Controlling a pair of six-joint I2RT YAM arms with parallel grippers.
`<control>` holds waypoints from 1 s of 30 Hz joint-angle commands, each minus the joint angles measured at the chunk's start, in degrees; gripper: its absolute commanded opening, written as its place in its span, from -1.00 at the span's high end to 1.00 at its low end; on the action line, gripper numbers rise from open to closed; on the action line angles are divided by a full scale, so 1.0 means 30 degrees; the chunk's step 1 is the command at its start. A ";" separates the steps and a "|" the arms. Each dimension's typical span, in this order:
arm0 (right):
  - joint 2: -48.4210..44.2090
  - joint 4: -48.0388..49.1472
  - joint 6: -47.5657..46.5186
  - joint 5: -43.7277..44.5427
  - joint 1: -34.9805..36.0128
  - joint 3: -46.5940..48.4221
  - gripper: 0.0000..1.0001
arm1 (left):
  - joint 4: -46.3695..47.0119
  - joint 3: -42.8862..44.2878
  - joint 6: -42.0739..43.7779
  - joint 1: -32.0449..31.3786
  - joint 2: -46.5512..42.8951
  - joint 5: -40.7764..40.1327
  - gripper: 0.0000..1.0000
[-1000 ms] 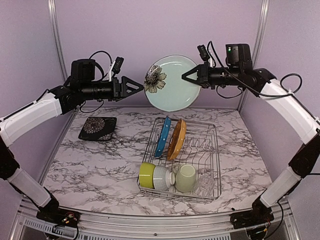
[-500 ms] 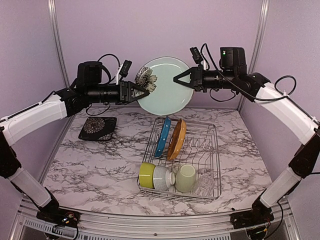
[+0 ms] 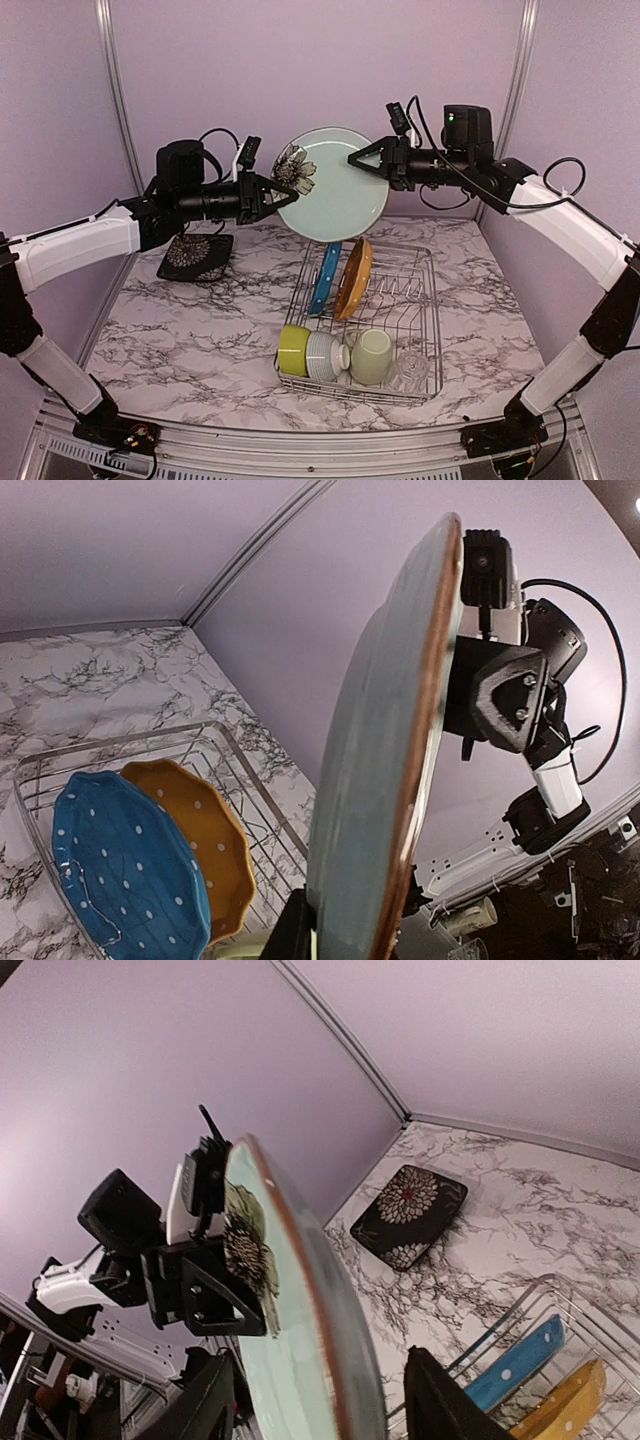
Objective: Unload the mixed dishes from the dish rack
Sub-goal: Pass from the right arm to the left, then place the plate on the plate.
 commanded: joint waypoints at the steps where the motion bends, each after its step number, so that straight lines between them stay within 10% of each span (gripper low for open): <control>1: -0.1197 0.1461 0.0541 0.0425 -0.0439 0.0132 -0.45 | 0.3364 -0.0646 -0.1854 0.0674 -0.0638 -0.0693 1.00; 5: -0.1329 0.1185 0.0517 0.0828 -0.0719 0.0069 -0.96 | 0.5014 -0.1315 -0.3678 0.1636 -0.0855 -0.0761 1.00; 30: -0.1989 0.0423 0.0358 0.1629 -0.0968 -0.1332 -0.97 | 0.5008 -0.6413 -0.6127 0.9241 -0.2405 -0.2406 1.00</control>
